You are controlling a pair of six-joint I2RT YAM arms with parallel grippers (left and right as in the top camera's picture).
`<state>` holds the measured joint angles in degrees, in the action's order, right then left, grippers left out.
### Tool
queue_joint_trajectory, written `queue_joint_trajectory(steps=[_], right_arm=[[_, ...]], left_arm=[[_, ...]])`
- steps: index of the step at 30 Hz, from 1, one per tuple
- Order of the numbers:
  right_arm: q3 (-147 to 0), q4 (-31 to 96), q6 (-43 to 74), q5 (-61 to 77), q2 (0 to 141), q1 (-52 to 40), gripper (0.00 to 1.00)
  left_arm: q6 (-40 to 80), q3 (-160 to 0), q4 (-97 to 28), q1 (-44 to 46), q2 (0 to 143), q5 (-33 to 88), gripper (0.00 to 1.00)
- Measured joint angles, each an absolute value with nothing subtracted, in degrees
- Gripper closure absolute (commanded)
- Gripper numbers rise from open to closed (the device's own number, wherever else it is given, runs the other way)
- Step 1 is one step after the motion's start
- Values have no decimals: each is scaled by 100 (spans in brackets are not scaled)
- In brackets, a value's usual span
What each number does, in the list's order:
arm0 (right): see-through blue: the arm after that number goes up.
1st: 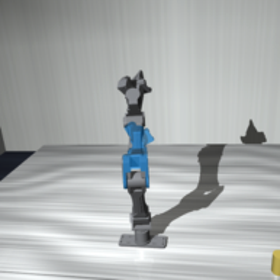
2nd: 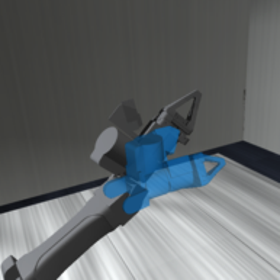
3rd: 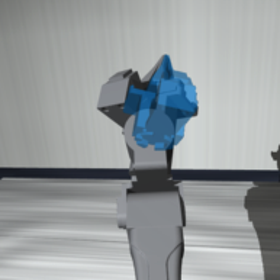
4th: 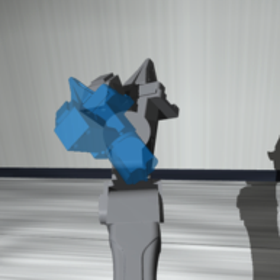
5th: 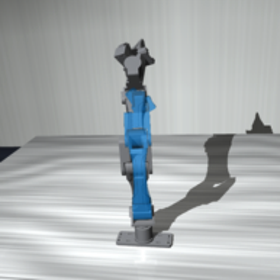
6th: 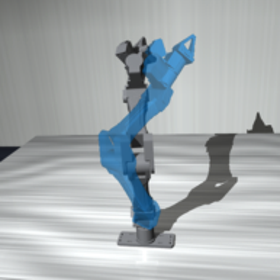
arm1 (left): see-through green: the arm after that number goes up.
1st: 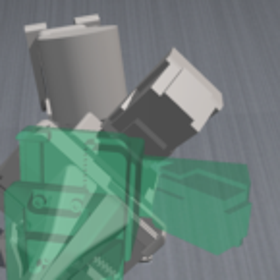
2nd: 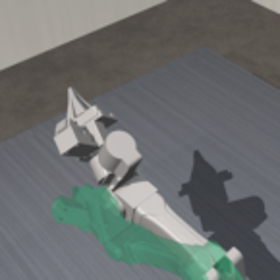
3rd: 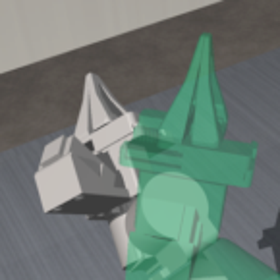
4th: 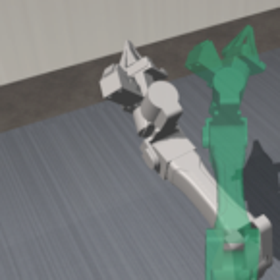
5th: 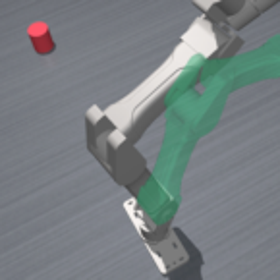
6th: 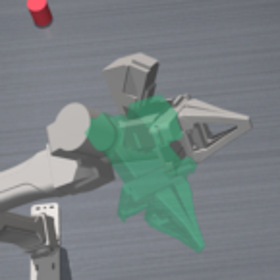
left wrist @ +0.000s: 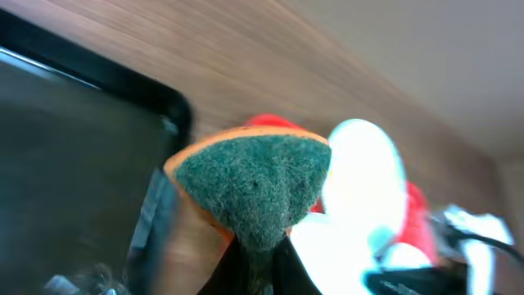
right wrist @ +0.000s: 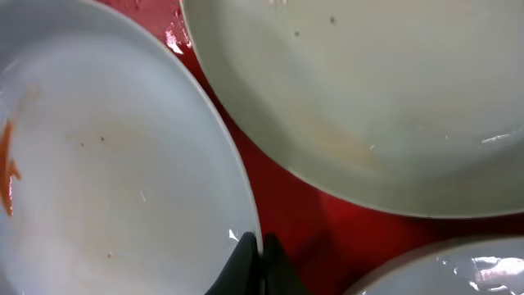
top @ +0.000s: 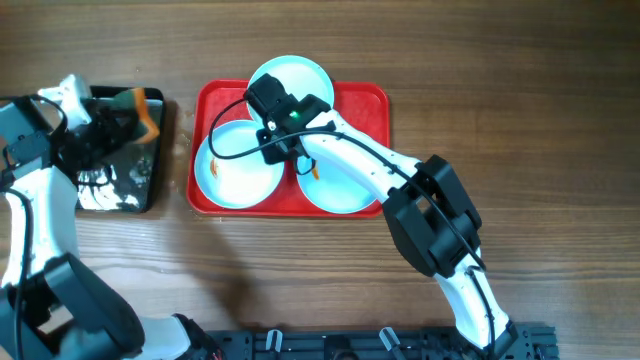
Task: Clean dirty plates on tray and stack at the side
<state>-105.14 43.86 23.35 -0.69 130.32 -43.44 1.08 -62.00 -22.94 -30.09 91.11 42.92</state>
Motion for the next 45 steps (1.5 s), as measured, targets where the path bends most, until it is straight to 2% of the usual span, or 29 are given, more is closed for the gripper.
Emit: queue_joint_trajectory(steps=[6,11,17,24,34,40,45], right_arm=[[-10149,4034,2532,-67,13032,-4344,96],[-9935,3903,2786,-43,13032,-4344,96],[-9933,3900,2939,-3,13032,-4327,96],[-9913,3846,3022,16,13032,-4316,96],[-9907,3754,3135,95,13032,-4305,96],[-9907,3756,3144,123,13032,-4307,96],[-9907,3760,3144,128,13032,-4307,96]], left_arm=[[296,-6200,-2768,-2331,9041,4630,96],[316,-6200,-3293,-1387,9098,3684,96],[333,-5885,-3286,-443,9616,3120,96],[401,-5655,-3098,224,10154,2316,96],[639,-5732,-2842,464,10320,996,96],[652,-5798,-2648,497,10333,-1175,96],[648,-5826,-2655,486,10337,-1653,96]])
